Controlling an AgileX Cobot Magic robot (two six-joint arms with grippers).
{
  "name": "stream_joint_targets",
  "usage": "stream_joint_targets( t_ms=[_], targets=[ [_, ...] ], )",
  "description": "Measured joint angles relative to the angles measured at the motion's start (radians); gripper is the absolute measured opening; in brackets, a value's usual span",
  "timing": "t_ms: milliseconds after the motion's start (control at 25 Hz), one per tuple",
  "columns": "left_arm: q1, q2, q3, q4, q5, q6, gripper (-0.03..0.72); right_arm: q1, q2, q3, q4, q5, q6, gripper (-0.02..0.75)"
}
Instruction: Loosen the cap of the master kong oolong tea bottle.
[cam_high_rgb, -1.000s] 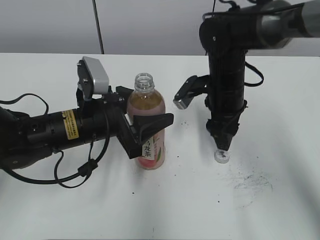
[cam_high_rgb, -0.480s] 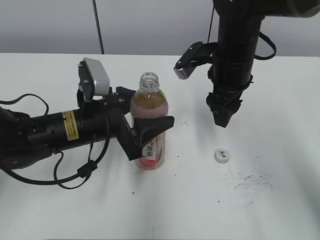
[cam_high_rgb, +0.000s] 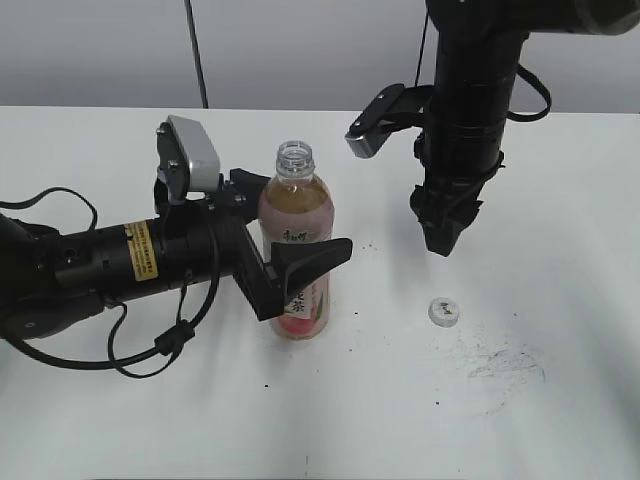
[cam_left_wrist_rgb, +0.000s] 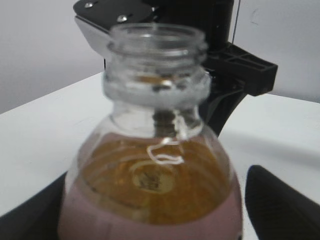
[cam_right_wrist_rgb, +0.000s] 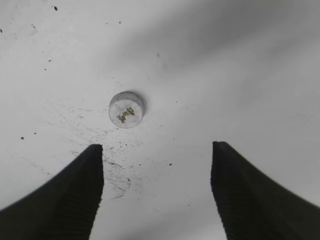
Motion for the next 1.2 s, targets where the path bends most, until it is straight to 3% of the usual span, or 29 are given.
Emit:
stream_joint_targets(
  t_ms=[760, 1200],
  targets=[
    [0.027, -0.002, 0.0, -0.011, 0.002, 0.003, 0.585, 0.0, 0.0, 0.0, 0.022, 0.001, 0.002, 0.504],
    [0.027, -0.149, 0.0, 0.003, 0.001, 0.003, 0.585, 0.0, 0.0, 0.0, 0.03, 0.001, 0.005, 0.504]
  ],
)
